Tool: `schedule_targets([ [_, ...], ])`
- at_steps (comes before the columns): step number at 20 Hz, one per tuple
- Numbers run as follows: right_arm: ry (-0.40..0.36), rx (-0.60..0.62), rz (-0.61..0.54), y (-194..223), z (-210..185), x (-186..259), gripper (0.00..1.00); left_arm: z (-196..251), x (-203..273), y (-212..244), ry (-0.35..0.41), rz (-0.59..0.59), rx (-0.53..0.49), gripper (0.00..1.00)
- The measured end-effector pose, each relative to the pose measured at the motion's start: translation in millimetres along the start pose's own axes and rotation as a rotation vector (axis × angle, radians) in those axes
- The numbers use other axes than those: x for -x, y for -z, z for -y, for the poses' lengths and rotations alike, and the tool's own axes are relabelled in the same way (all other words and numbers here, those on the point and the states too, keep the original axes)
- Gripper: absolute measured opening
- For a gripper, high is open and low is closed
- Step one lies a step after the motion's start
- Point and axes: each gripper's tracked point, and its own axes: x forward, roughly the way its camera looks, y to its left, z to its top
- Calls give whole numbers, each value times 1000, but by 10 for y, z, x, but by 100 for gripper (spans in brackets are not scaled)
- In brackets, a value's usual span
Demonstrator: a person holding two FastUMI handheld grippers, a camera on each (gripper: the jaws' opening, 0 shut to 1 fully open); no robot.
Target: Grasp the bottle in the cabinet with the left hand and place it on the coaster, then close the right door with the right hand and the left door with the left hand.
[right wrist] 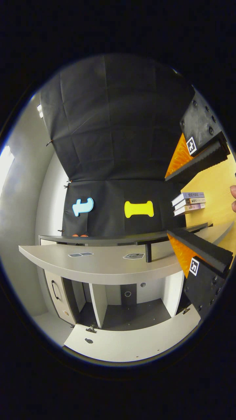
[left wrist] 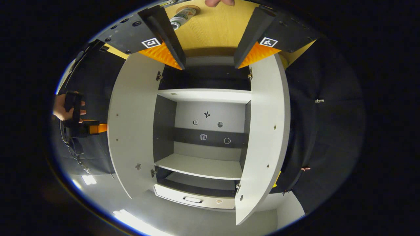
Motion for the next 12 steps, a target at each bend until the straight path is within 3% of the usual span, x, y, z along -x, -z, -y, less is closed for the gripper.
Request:
schedule_targets([
  [7,-63,-30,7,62,-463,124,97,-309,234,-142,-52,-1,-14,93],
  [12,-164,-49,-12,127,-920,136,97,-437,308,-195,-75,-13,-17,93],
])
